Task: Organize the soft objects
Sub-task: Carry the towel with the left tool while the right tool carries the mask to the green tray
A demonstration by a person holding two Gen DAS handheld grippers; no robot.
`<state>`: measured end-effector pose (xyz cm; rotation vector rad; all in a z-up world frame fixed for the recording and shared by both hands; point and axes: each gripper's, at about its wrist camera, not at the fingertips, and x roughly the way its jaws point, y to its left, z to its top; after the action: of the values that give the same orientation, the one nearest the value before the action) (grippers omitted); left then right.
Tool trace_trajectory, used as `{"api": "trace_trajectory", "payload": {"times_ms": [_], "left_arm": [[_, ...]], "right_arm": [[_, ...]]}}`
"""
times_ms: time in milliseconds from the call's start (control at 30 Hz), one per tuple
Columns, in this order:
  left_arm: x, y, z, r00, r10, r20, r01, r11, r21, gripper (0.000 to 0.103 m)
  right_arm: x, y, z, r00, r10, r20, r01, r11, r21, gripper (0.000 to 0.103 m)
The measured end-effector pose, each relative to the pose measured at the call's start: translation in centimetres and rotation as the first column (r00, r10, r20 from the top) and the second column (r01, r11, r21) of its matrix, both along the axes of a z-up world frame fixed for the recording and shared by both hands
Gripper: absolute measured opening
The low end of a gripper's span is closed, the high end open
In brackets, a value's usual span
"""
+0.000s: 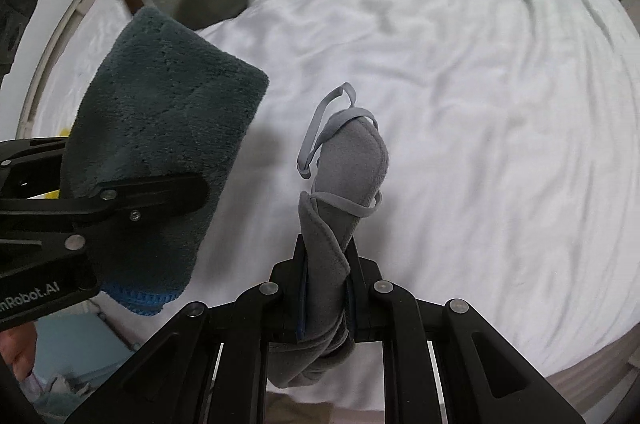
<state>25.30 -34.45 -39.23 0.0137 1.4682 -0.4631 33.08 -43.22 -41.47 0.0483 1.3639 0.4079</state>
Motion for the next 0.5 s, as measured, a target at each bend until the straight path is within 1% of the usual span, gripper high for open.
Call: {"api": "trace_trajectory", "payload": {"times_ms": [100,267,433,467,500], "left_arm": [[1.7,-1.3,0.1,1.000,0.012,0.013,-0.012,1.000,-0.008,0.024],[3.9,-2.4,0.3,0.999,0.033,0.034,-0.032,0.999,-0.014,0.024],[6.4,-2.9,0.7,0.996,0.068,0.061,-0.068,0.998,-0.016,0.024],[6.8,-2.8,0.9,0.995,0.075,0.068,-0.074,0.997,-0.018,0.024],[7.3,-2.9,1.0,0.994,0.081,0.075,-0.080,0.997,-0.020,0.024]], "right_arm": [[1.2,-1.4,0.6,0.999,-0.020,0.026,0.021,1.000,-0.014,0.013],[2.9,-3.4,3.0,0.996,-0.035,0.081,0.036,0.999,-0.014,0.013],[5.2,-4.0,5.1,0.989,-0.037,0.142,0.038,0.999,-0.003,0.013],[6.6,-3.4,4.8,0.987,-0.036,0.154,0.036,0.999,-0.001,0.013],[7.1,-3.4,5.0,0.986,-0.034,0.164,0.034,0.999,0.002,0.013]]}}
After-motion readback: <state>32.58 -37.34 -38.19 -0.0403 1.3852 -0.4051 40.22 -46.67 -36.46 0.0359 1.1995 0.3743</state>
